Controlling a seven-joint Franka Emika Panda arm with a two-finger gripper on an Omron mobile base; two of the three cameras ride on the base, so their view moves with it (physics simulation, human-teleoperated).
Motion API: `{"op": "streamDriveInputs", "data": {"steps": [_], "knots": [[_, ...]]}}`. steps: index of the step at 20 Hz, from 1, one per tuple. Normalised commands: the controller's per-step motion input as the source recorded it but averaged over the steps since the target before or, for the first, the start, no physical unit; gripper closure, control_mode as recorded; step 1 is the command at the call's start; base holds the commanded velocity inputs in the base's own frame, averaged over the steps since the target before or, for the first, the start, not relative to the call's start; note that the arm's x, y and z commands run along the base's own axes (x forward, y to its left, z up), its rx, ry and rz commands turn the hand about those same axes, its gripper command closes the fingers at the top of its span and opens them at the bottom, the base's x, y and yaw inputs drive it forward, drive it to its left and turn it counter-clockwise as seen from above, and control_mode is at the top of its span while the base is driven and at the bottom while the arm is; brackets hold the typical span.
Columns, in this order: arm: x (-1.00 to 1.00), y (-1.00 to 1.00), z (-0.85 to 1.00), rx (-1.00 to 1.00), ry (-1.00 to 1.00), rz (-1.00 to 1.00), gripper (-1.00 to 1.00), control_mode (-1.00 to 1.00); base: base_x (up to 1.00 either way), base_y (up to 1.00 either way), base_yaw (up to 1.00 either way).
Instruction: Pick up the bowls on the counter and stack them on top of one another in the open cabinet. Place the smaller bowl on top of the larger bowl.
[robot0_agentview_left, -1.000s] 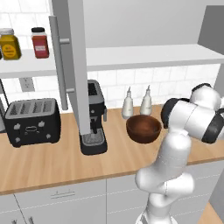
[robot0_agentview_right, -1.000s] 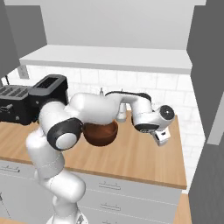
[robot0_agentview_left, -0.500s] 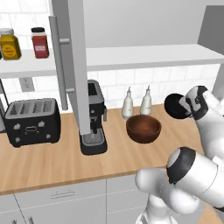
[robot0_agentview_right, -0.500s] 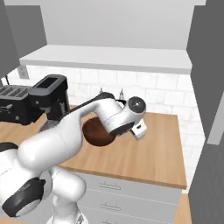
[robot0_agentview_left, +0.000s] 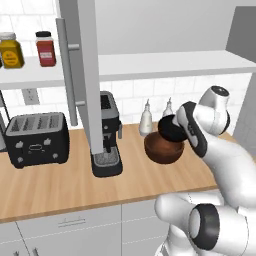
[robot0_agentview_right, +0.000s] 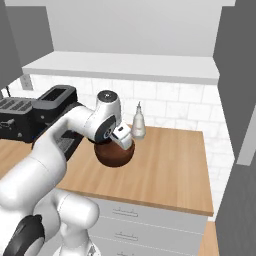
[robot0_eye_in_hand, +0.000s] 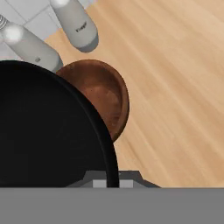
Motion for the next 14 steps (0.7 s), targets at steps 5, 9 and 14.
{"op": "streamDriveInputs", "data": {"steps": [5,9,14], "knots": [[0.07,0.21,-0.31,0.0,0.04,0.11,1.0,-1.0,0.0,0.0,0.0],[0.43,-0.06,-0.3,-0.03,0.0,0.01,1.0,-1.0,0.0,0.0,0.0],[0.51,-0.03,-0.04,0.0,0.04,0.0,1.0,-1.0,0.0,0.0,0.0]]}}
